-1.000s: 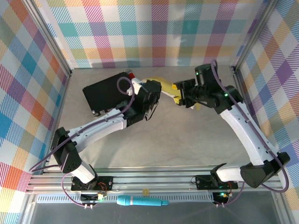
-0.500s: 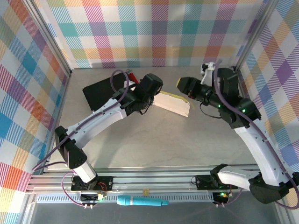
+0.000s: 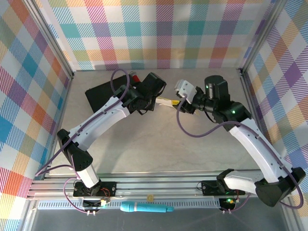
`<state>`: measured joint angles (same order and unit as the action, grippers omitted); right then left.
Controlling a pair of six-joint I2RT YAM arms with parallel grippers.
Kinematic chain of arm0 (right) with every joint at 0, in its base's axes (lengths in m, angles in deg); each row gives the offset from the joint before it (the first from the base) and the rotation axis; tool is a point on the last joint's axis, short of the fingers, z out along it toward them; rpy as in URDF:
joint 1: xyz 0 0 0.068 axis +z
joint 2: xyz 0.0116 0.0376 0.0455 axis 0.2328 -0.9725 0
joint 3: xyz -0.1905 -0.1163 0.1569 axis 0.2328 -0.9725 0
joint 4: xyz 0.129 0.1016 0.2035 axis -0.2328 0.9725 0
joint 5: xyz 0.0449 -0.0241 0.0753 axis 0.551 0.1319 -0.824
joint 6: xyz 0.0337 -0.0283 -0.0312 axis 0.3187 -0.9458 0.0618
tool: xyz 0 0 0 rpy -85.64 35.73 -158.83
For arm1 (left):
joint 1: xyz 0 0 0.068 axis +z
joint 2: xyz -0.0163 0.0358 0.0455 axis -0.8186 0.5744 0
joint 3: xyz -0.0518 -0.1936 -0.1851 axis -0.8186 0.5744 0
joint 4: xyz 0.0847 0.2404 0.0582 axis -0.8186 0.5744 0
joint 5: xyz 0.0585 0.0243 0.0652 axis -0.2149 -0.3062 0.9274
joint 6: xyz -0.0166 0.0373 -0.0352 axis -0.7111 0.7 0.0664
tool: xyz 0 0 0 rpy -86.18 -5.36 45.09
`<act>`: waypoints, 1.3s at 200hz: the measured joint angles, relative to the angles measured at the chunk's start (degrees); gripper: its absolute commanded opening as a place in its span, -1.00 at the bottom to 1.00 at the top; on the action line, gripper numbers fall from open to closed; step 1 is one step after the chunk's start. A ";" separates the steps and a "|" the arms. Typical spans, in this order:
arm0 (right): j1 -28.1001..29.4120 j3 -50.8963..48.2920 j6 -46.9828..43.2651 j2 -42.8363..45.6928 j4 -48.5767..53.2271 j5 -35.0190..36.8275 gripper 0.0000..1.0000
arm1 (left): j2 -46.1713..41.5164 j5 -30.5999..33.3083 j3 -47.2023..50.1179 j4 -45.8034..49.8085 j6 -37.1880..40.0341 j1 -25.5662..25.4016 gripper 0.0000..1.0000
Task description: Fold the paper box
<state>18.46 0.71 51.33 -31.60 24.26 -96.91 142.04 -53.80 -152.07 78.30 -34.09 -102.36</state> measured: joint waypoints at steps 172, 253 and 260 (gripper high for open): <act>8.68 2.21 -24.44 -10.19 -3.43 15.17 -1.00 | 0.15 0.09 0.02 -0.04 1.11 2.23 -0.94; 0.42 8.70 -12.48 -9.01 3.85 4.20 -1.00 | -13.05 -4.85 11.63 -23.37 31.10 13.31 0.22; -0.81 9.07 -10.34 -8.15 4.70 2.08 -1.00 | -15.30 -5.99 12.44 -26.01 36.26 15.56 0.16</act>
<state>17.65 9.78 40.99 -39.75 28.96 -94.83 126.75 -59.79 -139.63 52.29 2.17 -86.80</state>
